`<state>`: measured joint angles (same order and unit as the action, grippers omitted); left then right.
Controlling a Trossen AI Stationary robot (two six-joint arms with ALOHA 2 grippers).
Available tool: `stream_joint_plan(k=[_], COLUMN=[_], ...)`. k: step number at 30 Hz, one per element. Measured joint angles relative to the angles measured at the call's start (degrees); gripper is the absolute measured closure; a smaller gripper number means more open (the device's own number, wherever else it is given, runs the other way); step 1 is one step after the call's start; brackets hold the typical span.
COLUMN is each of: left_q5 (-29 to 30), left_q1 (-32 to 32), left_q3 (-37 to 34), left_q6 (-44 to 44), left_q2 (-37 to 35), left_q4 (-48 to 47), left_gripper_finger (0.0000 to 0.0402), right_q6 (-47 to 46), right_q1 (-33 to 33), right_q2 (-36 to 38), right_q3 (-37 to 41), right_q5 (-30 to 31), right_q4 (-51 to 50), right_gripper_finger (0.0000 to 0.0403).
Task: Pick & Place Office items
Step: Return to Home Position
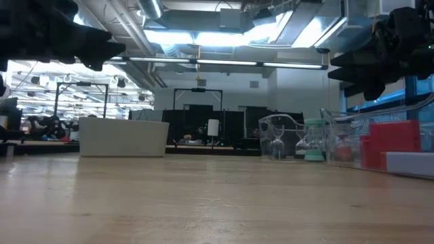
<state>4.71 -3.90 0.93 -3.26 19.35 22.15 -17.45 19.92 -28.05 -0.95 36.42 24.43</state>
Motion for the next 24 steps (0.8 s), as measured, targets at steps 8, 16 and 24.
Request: stream_joint_plan(k=[8, 16, 24], left_q5=[9.6, 10.0, 10.0], left_q1=[0.0, 0.0, 0.0], left_q3=[0.0, 0.0, 0.0], left_q6=[-0.6, -0.5, -0.5], left_q2=[0.0, 0.0, 0.0], left_q4=[-5.9, -6.8, -6.8], left_gripper_finger=[0.0162, 0.0162, 0.0162], right_q6=[0.0, 0.0, 0.0], right_q1=[0.0, 0.0, 0.0], right_q2=[0.0, 0.0, 0.0], right_q3=[0.0, 0.0, 0.0], right_q5=[0.0, 0.0, 0.2], right_q4=[0.0, 0.0, 0.0], right_gripper_finger=[0.0199, 0.0199, 0.0199])
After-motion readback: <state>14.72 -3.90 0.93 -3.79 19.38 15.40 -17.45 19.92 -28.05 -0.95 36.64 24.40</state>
